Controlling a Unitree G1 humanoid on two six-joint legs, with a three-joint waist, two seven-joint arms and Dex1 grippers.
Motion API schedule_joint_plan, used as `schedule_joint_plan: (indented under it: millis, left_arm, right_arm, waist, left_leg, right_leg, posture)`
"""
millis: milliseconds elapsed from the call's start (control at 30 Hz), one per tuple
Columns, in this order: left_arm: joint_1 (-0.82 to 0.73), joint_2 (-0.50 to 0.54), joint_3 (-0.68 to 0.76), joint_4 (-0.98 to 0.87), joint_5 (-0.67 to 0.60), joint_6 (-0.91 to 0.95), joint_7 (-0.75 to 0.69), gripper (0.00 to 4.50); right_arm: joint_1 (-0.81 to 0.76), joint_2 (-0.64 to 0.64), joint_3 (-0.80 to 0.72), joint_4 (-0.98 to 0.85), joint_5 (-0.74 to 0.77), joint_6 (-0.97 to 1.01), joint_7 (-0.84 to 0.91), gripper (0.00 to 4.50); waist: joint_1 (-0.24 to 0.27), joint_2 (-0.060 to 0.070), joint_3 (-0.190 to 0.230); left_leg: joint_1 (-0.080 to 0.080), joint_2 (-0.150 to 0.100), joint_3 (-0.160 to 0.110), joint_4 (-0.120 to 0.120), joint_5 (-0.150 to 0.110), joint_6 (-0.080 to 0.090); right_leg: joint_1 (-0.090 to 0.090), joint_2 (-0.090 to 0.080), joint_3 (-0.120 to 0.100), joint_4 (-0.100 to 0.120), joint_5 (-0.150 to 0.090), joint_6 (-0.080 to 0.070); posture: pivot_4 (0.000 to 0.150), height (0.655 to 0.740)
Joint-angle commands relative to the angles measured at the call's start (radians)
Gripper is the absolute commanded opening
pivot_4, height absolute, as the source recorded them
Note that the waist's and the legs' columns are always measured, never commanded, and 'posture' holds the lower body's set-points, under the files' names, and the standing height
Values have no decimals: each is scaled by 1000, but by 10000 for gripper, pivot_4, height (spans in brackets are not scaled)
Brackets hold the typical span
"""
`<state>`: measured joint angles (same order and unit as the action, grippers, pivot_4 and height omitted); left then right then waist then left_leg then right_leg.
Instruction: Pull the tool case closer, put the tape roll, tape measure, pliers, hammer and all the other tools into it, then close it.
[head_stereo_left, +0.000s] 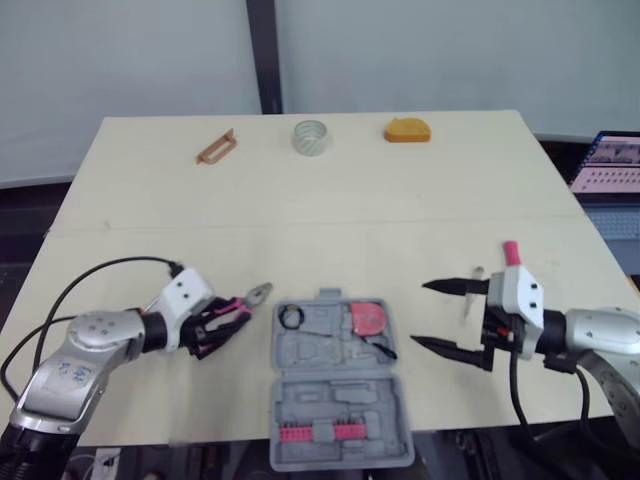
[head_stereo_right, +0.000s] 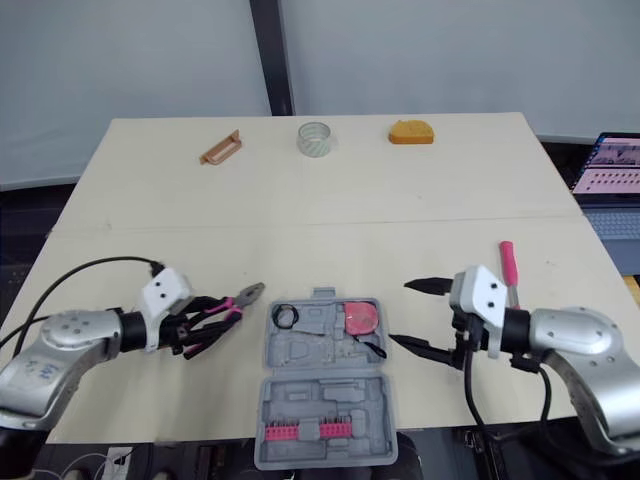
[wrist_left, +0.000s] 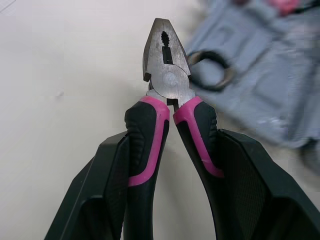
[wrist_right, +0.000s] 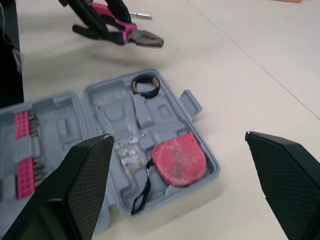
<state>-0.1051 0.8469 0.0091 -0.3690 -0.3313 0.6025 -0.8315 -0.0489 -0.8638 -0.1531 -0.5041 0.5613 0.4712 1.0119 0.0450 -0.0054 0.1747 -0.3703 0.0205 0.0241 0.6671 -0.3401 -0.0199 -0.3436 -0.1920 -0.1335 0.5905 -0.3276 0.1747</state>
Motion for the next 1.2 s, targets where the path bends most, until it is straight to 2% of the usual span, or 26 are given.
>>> schedule_joint_plan:
  millis: [33, 167, 300, 500, 867, 1200]
  left_arm:
    - [-78, 27, -38, -76, -32, 8, -76, 22709]
    - [-192, 33, -107, -97, -48, 42, -144, 22709]
    - [-307, -2, -191, -90, -50, 66, -186, 22709]
    - [-384, -15, -290, -49, -8, 39, -250, 22709]
    - [-463, -69, -362, 38, 16, -1, -332, 22709]
    - [-491, -86, -368, 69, 36, -8, -356, 22709]
  right_arm:
    - [-56, -14, 52, -86, 1, 96, -69, 45000]
    - [-147, -31, 153, -138, -33, 203, -121, 45000]
    - [-216, -21, 246, -162, -40, 292, -156, 45000]
    - [-333, -5, 357, -152, -47, 386, -167, 45000]
    - [-446, 51, 490, -120, -139, 339, -137, 45000]
    - [-467, 79, 545, -97, -185, 308, -103, 45000]
  waist:
    - [-1, 0, 0]
    - [-7, 0, 0]
    - [-12, 0, 1]
    - [-22, -1, 1]
    - [-21, -1, 1]
    - [-21, -1, 1]
  left_leg:
    - [0, 0, 0, 0, 0, 0]
    - [-1, 0, 0, 1, 0, 0]
    - [-1, 0, 0, 1, 0, 0]
    - [-2, 0, 0, 1, 0, 0]
    - [-3, 0, 0, 2, 0, 0]
    - [-4, 0, 0, 3, 0, 0]
  right_leg:
    - [0, 0, 0, 0, 0, 0]
    - [-1, 0, 0, 1, 0, 0]
    - [-1, 0, 0, 1, 0, 0]
    - [-2, 1, 0, 1, 0, 0]
    - [-3, 1, 0, 2, 0, 0]
    - [-4, 1, 0, 2, 0, 0]
  posture:
    - [1500, 7400]
    - [1500, 7400]
    - [1500, 7400]
    - [1500, 7400]
    - [1500, 7400]
    - [1500, 7400]
